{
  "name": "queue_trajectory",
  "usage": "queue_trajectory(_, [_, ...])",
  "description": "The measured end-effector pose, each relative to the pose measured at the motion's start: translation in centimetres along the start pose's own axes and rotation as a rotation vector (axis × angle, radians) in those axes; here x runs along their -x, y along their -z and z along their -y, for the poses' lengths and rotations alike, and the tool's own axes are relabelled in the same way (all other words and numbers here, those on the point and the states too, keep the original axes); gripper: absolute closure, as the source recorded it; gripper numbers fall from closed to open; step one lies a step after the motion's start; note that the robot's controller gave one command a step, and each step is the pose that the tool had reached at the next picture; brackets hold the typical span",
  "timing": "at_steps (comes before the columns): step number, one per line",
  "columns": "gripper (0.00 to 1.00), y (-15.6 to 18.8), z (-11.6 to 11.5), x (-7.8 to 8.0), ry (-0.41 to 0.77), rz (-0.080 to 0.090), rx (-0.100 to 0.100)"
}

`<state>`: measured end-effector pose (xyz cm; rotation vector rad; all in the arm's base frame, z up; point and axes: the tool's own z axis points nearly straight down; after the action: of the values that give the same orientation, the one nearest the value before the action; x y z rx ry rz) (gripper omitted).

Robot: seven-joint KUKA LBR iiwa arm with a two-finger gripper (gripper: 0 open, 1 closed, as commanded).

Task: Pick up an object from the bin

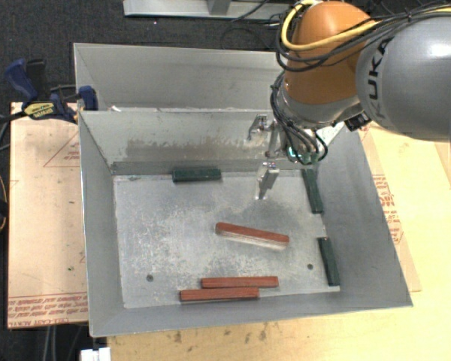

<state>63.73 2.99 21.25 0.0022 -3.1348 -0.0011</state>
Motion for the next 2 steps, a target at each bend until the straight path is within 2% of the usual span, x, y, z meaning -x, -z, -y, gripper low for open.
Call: queue_trajectory(2, [0.0,0.1,0.02,-0.04,0.005,0.015,0.001])
